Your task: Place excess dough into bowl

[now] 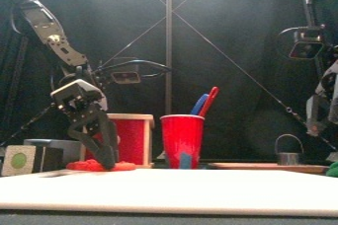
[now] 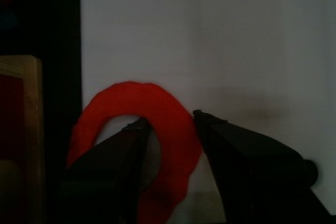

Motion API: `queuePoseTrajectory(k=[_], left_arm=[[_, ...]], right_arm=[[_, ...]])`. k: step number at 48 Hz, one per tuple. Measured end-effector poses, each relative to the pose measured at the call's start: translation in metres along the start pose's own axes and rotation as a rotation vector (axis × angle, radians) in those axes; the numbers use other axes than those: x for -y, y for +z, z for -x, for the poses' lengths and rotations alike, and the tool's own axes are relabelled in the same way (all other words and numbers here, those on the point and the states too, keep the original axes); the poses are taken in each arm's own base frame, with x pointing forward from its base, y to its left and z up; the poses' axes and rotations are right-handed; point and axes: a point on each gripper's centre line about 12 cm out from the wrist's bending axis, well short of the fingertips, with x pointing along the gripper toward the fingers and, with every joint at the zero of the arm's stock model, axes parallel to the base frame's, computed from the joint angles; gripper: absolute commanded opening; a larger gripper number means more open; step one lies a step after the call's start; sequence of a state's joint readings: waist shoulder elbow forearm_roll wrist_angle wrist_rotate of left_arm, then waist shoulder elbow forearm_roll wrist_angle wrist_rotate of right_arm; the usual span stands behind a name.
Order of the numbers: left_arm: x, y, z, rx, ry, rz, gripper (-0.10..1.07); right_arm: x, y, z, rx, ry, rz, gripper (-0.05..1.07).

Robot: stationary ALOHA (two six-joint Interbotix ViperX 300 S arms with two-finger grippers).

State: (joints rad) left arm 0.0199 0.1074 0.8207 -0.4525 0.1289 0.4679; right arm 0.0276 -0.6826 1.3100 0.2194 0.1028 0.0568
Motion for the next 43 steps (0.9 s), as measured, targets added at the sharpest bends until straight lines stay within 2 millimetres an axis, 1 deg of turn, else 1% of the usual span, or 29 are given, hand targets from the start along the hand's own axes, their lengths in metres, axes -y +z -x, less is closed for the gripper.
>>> queuePoseTrajectory(k=[11,16,20,24,27,28,29,31,35,40,43], left_arm=[[0.001,0.001,0.0,-0.017,-0.012,0.002,0.55],[0.002,0.002,0.001,-0.015,-0.015,0.001,0.54],[0.003,0.009,0.004,0.0,-0.021,0.01,0.54],[0.008,0.019,0.011,0.026,-0.034,0.01,0.54],[0.018,0.029,0.017,0.057,-0.05,-0.019,0.54],[0.023,0.036,0.022,0.084,-0.057,-0.032,0.54],[0.025,0.04,0.025,0.096,-0.06,-0.041,0.53],[0.032,0.053,0.037,0.148,-0.068,-0.067,0.53],[0.038,0.071,0.063,0.238,-0.07,-0.117,0.53],[0.039,0.084,0.098,0.34,-0.063,-0.141,0.53],[0.038,0.084,0.121,0.396,-0.056,-0.154,0.53]], right_arm=[[0.0,0.0,0.0,0.0,-0.001,-0.001,0.91],[0.0,-0.001,0.0,-0.001,0.0,0.0,0.91],[0.0,0.0,0.0,0.0,-0.001,-0.001,0.91],[0.0,0.0,0.0,0.0,-0.001,-0.001,0.91],[0.0,-0.001,0.0,-0.001,0.0,0.0,0.91],[0.0,-0.001,0.0,-0.001,-0.002,-0.001,0.91],[0.0,-0.001,0.0,-0.001,-0.002,-0.003,0.91],[0.0,-0.001,0.0,-0.001,-0.002,-0.001,0.91],[0.0,-0.001,0.0,-0.001,-0.002,-0.001,0.91],[0.0,0.0,0.0,-0.001,0.0,0.0,0.91],[0.0,0.0,0.0,0.0,0.0,0.0,0.91]])
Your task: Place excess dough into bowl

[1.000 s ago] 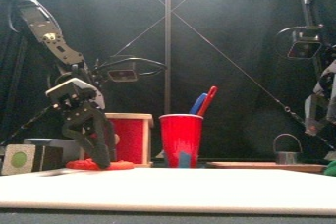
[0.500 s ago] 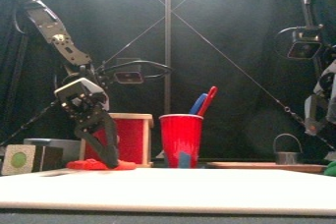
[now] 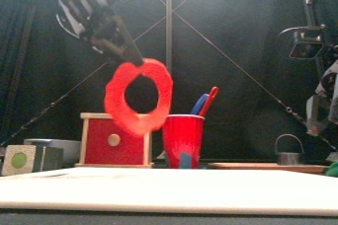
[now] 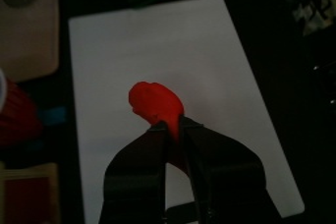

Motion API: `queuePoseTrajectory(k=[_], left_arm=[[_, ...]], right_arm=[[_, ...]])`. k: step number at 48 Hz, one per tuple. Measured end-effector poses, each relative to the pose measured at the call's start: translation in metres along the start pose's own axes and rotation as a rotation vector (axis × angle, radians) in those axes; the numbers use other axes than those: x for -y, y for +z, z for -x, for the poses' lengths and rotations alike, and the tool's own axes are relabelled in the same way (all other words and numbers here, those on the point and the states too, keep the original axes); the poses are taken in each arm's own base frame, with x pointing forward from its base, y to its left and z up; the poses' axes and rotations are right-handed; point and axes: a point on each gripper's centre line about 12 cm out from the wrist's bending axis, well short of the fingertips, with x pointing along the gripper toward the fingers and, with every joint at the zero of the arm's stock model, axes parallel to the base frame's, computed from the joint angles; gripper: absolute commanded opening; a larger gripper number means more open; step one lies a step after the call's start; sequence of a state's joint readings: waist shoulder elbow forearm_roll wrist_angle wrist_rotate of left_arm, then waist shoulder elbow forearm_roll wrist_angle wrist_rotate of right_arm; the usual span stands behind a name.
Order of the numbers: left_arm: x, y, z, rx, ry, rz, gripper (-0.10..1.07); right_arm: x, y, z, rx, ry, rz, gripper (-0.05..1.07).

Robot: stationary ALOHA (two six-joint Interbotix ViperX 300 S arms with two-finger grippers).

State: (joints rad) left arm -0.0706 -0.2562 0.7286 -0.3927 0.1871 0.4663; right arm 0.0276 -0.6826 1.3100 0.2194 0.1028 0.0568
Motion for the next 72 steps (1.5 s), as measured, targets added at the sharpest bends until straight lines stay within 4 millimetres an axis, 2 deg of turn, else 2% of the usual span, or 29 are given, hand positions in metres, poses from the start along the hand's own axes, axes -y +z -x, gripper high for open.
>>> queuePoseTrajectory(k=[5,10,15,19,21,25,29,36,43,51,56,64,72], left_arm=[[-0.005,0.005,0.044,0.099,0.03,-0.007,0.53],[-0.026,0.002,0.091,0.208,0.119,0.036,0.53],[-0.047,-0.012,0.141,0.322,0.254,0.073,0.53],[-0.059,-0.029,0.172,0.39,0.368,0.114,0.53],[-0.064,-0.039,0.179,0.395,0.416,0.127,0.53],[-0.076,-0.062,0.182,0.368,0.5,0.177,0.53],[-0.088,-0.089,0.175,0.299,0.564,0.246,0.53],[-0.101,-0.133,0.149,0.125,0.58,0.345,0.54],[-0.101,-0.161,0.127,-0.009,0.543,0.4,0.56],[-0.099,-0.174,0.115,-0.077,0.514,0.415,0.65],[-0.097,-0.181,0.114,-0.084,0.519,0.425,0.8],[-0.101,-0.175,0.118,-0.012,0.559,0.45,1.01],[-0.103,-0.169,0.125,0.045,0.585,0.466,1.03]], right_arm=[[0.0,-0.001,0.0,-0.001,-0.002,-0.001,0.91],[0.0,0.0,0.0,0.002,-0.001,-0.001,0.91],[0.0,-0.001,0.0,-0.001,-0.002,0.0,0.91],[0.0,0.0,0.0,0.0,0.0,0.003,0.91],[0.001,-0.001,0.0,-0.003,-0.002,0.002,0.91],[0.0,0.0,0.0,0.0,-0.002,0.004,0.91],[0.001,0.0,0.0,0.001,-0.003,0.004,0.91],[0.001,0.0,0.0,-0.001,-0.003,0.004,0.91],[0.001,0.0,0.0,-0.001,-0.003,0.006,0.91],[0.001,0.0,0.0,0.001,-0.003,0.003,0.91],[0.001,-0.001,0.0,-0.002,-0.005,0.0,0.91],[0.001,0.0,0.0,0.001,-0.004,0.0,0.91],[0.001,0.0,0.0,0.0,-0.004,-0.003,0.91]])
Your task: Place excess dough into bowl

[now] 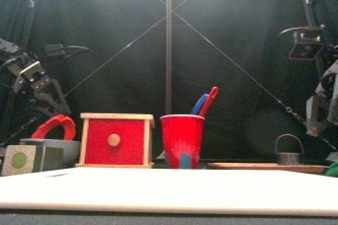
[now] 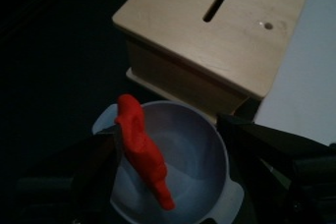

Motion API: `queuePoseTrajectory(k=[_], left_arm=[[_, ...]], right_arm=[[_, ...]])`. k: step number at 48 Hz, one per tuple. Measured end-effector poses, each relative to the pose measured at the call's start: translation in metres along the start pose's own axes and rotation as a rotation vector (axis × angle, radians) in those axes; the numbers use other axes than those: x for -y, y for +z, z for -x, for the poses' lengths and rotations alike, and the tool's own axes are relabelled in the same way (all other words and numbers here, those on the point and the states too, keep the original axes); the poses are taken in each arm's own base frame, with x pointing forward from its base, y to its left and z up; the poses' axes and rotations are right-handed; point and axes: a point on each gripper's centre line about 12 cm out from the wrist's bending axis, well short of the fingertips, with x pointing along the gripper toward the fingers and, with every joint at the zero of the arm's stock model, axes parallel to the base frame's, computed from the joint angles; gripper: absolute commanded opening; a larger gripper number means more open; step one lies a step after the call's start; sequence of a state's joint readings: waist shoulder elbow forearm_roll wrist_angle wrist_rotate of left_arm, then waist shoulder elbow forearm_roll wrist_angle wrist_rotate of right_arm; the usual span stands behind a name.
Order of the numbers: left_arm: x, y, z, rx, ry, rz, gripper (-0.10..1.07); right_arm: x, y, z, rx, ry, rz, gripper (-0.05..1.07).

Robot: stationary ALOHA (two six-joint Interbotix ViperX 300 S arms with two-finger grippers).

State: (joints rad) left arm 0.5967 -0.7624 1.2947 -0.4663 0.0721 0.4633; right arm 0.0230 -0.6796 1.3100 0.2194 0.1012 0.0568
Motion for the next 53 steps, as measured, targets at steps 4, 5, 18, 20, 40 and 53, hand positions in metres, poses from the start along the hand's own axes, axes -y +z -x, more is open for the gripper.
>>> queuePoseTrajectory(k=[4,5,18,20,40,53], left_arm=[[0.0,0.005,0.005,0.038,0.0,0.0,1.03],[0.001,0.006,0.006,0.047,-0.003,-0.002,1.03],[0.016,0.02,0.024,0.157,-0.071,-0.056,1.03],[0.018,0.019,0.025,0.152,-0.079,-0.097,1.03],[0.021,0.003,0.024,0.022,-0.105,-0.287,1.03],[0.028,0.032,0.031,0.132,-0.119,-0.284,1.03]], right_arm=[[0.0,0.0,0.0,0.0,0.0,0.002,0.91],[0.0,-0.001,0.0,-0.003,-0.001,0.0,0.91],[0.0,0.0,0.0,0.0,0.0,0.002,0.91],[0.0,-0.001,0.0,-0.003,0.001,0.001,0.91],[0.0,0.0,0.0,-0.002,0.0,-0.002,0.91],[0.0,0.0,0.0,0.0,0.0,0.0,0.91]])
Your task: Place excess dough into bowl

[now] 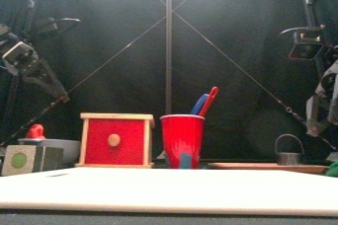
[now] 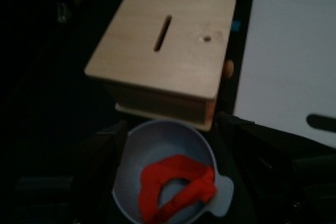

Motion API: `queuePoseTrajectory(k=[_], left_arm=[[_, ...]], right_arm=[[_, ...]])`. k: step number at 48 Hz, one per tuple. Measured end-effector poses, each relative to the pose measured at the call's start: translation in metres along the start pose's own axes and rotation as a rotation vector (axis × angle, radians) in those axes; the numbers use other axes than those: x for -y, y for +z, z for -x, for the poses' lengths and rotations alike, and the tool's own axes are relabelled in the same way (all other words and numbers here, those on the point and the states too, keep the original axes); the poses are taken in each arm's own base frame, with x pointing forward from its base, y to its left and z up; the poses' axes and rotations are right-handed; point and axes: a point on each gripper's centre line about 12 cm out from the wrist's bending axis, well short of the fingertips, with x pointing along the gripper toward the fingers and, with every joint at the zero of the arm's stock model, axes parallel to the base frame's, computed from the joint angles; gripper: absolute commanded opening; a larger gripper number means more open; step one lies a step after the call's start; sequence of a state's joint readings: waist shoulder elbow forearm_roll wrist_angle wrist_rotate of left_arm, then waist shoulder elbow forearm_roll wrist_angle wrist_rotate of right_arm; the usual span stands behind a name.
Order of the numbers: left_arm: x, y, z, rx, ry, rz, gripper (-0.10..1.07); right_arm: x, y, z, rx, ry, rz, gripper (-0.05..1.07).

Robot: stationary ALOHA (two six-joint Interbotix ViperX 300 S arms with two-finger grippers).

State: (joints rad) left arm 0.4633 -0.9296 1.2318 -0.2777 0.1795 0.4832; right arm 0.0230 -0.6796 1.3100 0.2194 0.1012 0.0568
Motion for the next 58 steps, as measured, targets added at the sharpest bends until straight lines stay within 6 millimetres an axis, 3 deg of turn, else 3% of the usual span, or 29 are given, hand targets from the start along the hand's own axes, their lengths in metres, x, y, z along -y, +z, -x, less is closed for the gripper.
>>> queuePoseTrajectory(k=[6,14,26,58], left_arm=[[0.015,0.021,0.003,0.106,-0.064,-0.002,1.03],[0.049,0.041,0.011,0.254,-0.208,-0.002,1.03],[0.089,0.042,0.023,0.412,-0.358,0.003,1.03],[0.09,0.034,0.008,0.394,-0.316,-0.005,1.03]], right_arm=[[-0.002,0.008,0.002,0.03,0.007,0.005,0.91],[-0.009,0.037,0.012,0.174,0.031,0.052,0.91],[-0.016,0.065,0.027,0.357,0.05,0.141,0.91],[-0.014,0.058,0.023,0.333,0.05,0.107,0.91]])
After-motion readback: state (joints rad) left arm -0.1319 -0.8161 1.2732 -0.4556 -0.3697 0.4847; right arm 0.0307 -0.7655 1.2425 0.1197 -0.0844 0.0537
